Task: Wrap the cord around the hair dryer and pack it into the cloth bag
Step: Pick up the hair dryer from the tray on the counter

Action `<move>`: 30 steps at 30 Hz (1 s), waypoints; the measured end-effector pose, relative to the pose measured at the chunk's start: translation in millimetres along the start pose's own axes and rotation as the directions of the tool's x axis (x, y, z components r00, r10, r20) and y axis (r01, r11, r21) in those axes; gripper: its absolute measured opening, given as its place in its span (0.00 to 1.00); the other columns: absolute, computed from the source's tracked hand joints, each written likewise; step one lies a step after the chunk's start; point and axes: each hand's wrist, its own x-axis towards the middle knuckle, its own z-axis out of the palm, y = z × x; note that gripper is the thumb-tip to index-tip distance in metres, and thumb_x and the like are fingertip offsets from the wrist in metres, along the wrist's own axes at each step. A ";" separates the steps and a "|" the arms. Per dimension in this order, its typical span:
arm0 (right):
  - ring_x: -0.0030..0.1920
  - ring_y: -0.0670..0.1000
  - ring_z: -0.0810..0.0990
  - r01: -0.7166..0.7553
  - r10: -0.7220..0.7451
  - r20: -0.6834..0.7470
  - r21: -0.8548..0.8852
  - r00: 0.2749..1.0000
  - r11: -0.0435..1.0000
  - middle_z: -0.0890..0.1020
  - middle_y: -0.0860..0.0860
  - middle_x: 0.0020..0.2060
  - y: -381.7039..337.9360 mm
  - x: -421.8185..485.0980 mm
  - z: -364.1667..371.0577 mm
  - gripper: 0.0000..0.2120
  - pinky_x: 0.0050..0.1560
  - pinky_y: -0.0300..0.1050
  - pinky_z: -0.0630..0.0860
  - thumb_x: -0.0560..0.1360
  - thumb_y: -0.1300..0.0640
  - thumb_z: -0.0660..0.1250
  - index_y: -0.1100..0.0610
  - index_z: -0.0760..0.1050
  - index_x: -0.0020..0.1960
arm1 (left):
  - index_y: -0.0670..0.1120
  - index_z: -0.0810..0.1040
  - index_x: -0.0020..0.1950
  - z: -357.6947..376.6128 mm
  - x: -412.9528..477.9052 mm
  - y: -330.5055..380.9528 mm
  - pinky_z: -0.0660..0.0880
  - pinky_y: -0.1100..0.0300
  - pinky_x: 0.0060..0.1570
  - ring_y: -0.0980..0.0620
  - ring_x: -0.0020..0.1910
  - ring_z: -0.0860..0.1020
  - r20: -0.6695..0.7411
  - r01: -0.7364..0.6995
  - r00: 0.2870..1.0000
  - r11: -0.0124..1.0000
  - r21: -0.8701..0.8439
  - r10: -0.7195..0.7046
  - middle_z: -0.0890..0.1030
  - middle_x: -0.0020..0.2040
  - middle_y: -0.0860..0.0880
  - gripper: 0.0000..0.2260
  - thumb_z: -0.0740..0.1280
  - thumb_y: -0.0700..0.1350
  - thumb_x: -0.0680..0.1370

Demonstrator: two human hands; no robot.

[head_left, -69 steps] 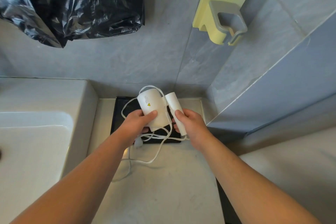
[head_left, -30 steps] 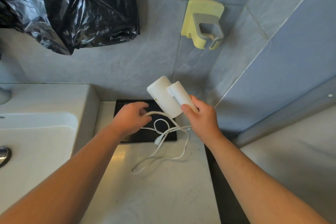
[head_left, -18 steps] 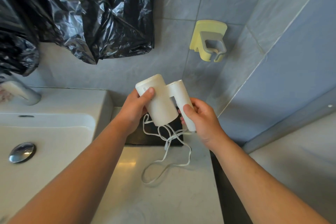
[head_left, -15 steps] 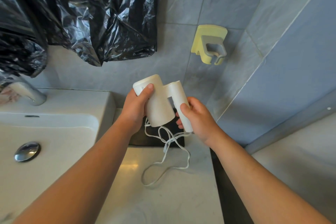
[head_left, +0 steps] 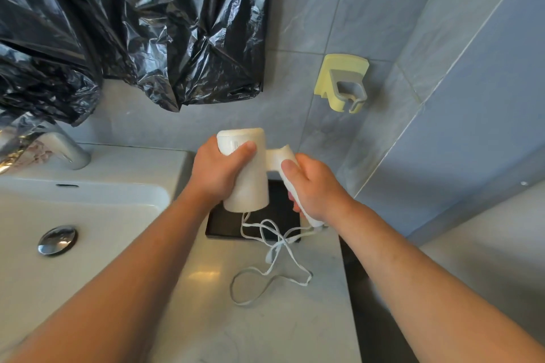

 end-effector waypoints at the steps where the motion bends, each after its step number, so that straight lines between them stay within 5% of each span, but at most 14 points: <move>1: 0.30 0.52 0.79 -0.007 0.010 0.053 -0.063 0.999 0.998 0.78 0.54 0.34 3.0 -2.4 -1.6 0.11 0.34 0.52 0.81 0.79 0.43 0.56 0.47 0.71 0.43 | 0.55 0.78 0.41 -5.3 1.9 3.2 0.72 0.72 0.34 0.65 0.38 0.79 0.054 -0.034 0.998 0.994 0.103 0.029 0.81 0.38 0.57 0.17 0.67 0.65 0.62; 6: 0.35 0.54 0.82 -0.031 0.037 0.052 -0.124 0.998 0.992 0.81 0.52 0.39 0.8 -4.3 -1.7 0.14 0.40 0.60 0.81 0.75 0.41 0.60 0.49 0.73 0.52 | 0.56 0.77 0.40 -11.7 2.6 5.5 0.74 0.62 0.37 0.63 0.39 0.78 0.061 -0.036 0.998 0.990 0.135 0.028 0.81 0.39 0.57 0.19 0.65 0.68 0.60; 12: 0.49 0.53 0.76 0.137 -0.100 0.097 -0.538 0.990 0.832 0.77 0.48 0.52 -8.4 -3.5 -6.9 0.31 0.46 0.51 0.76 0.72 0.45 0.71 0.43 0.58 0.69 | 0.46 0.79 0.53 -18.3 3.7 -2.6 0.80 0.48 0.41 0.44 0.46 0.82 -0.048 0.145 0.988 0.986 -0.078 -0.149 0.83 0.47 0.45 0.31 0.70 0.67 0.60; 19: 0.42 0.56 0.76 0.213 -0.142 0.169 -0.545 0.975 0.811 0.76 0.50 0.44 -11.6 3.1 -11.9 0.27 0.37 0.51 0.76 0.70 0.58 0.66 0.43 0.61 0.64 | 0.49 0.79 0.50 -26.5 1.1 2.2 0.80 0.48 0.44 0.44 0.46 0.82 -0.011 0.139 0.990 0.990 -0.020 -0.139 0.82 0.46 0.46 0.28 0.70 0.66 0.59; 23: 0.40 0.55 0.75 0.340 -0.145 0.332 -0.664 0.932 0.666 0.76 0.47 0.42 -9.4 -4.1 -16.5 0.24 0.34 0.48 0.72 0.68 0.59 0.65 0.39 0.63 0.58 | 0.53 0.76 0.47 -34.8 0.6 2.7 0.79 0.48 0.47 0.47 0.47 0.81 0.149 0.086 0.982 0.976 0.201 -0.117 0.82 0.46 0.50 0.27 0.70 0.68 0.56; 30: 0.42 0.56 0.76 0.392 -0.183 0.358 -0.695 0.916 0.603 0.80 0.49 0.45 -12.2 -3.1 -21.1 0.27 0.37 0.49 0.75 0.69 0.57 0.65 0.41 0.62 0.64 | 0.52 0.75 0.48 -38.8 -4.5 7.6 0.79 0.48 0.47 0.47 0.47 0.81 0.162 0.115 0.976 0.978 0.172 -0.143 0.82 0.47 0.50 0.28 0.70 0.67 0.55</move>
